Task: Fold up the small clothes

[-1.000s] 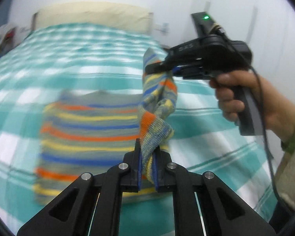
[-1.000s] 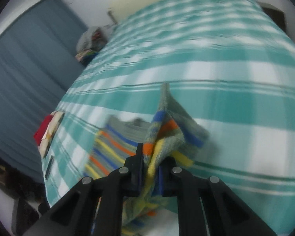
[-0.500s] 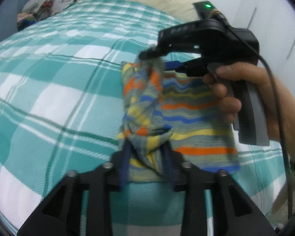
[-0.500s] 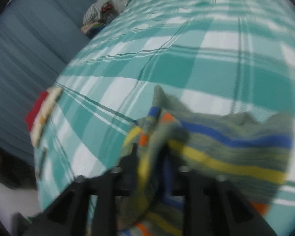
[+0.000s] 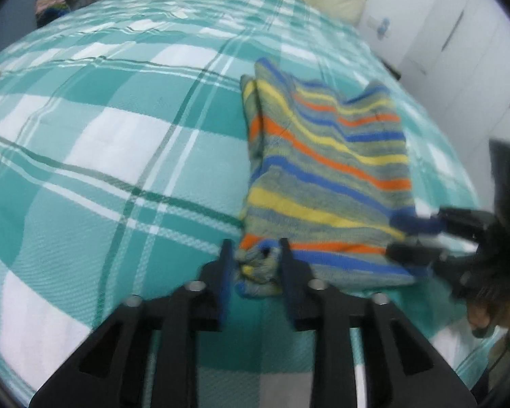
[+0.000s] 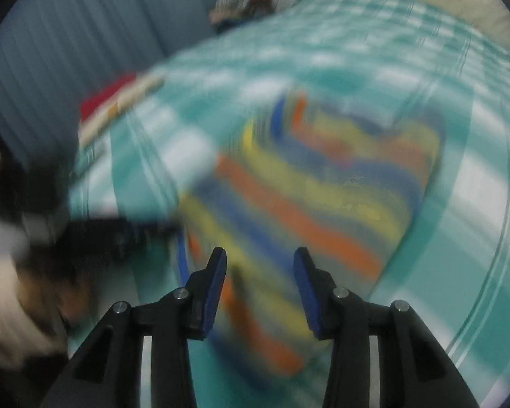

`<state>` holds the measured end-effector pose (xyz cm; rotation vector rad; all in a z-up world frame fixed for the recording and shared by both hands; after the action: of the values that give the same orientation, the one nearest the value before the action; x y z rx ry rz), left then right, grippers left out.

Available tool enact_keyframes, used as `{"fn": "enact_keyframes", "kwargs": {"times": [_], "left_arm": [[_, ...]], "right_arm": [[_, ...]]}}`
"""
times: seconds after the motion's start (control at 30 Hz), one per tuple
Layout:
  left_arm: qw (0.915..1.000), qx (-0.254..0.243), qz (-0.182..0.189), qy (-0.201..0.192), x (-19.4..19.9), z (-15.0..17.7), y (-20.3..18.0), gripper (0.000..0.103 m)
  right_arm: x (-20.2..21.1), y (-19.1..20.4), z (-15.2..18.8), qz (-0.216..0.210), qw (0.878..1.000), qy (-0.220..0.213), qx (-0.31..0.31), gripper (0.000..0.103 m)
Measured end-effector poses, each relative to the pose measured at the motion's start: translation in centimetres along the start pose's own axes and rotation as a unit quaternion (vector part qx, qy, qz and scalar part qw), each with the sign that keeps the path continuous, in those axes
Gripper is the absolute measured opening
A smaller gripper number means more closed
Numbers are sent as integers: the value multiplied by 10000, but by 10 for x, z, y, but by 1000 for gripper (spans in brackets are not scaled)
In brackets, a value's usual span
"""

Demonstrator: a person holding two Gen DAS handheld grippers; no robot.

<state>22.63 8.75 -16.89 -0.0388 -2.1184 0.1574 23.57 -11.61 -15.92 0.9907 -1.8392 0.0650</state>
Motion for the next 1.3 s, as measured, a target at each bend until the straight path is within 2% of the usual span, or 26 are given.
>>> {"fn": "enact_keyframes", "kwargs": {"times": [0.03,0.1,0.17,0.23,0.3,0.37,0.43,0.5,0.53,0.57,0.6,0.77,0.87,0.93,1.0,1.07,1.13,1.17,1.2,1.3], "left_arm": [[9999,-42,-80,51,6,0,2,53],[9999,-140,-84,52,19,-4,8,55],[9996,-232,-102,-136,32,-19,14,55],[9983,-333,-53,-475,40,-48,13,56],[9970,-450,146,-604,35,-70,3,58],[9950,-724,466,-513,13,-92,-15,59],[9935,-935,506,-417,-15,-104,-30,59],[9937,-1058,92,-367,-48,-111,-37,54],[9945,-1004,-179,-220,-70,-113,-34,54],[9957,-910,-127,-94,-80,-111,-30,54],[9967,-804,-56,-55,-85,-110,-26,56],[9955,-883,173,-299,-47,-101,-20,55],[9935,-970,483,-350,-15,-84,-14,63],[9919,-1108,566,-275,-5,-69,-17,66],[9903,-1292,506,-60,-7,-49,-22,66],[9877,-1541,185,199,-19,-26,-27,65],[9875,-1566,-27,179,-21,-10,-25,65],[9877,-1550,-101,167,-17,-5,-24,65],[9876,-1549,-129,194,-13,-3,-24,65],[9864,-1601,-300,235,4,9,-22,63]], "right_arm": [[-2,-1,5,3,10000,0,16,40],[12,-3,3,-138,9997,-202,-97,40],[33,-10,-9,-196,9983,-532,-168,40],[53,-24,-27,69,9965,-805,-215,40],[62,-49,-50,317,9937,-990,-427,40],[57,-68,-70,190,9931,-984,-616,40],[42,-78,-81,166,9943,-809,-680,40],[16,-90,-86,526,9947,-592,-651,39],[5,-99,-85,768,9933,-449,-739,38],[-10,-110,-83,910,9912,-301,-913,38],[-16,-116,-79,869,9901,-372,-1037,38],[0,-105,-74,989,9877,-763,-944,40],[27,-79,-66,1091,9857,-1018,-787,41],[45,-52,-54,862,9887,-1084,-572,42],[50,-25,-36,593,9922,-1015,-404,42],[43,-3,-15,363,9953,-840,-306,42],[24,11,12,207,9983,-455,-292,42],[10,16,29,343,9989,-177,-267,42],[5,18,39,463,9986,-113,-239,42],[16,27,59,628,9970,-332,-310,42]]}}
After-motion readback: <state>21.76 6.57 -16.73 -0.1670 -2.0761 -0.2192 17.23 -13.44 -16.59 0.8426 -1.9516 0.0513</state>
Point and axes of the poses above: each gripper's, at about its wrist camera, not at the fingertips, and x roughly against the way its jaws point, y to its left, z to its underside, the point moved 1 cm from there along -x, roughly the way its jaws point, and after that the axes turned 8 degrees about -z, right-handed, at the moved point
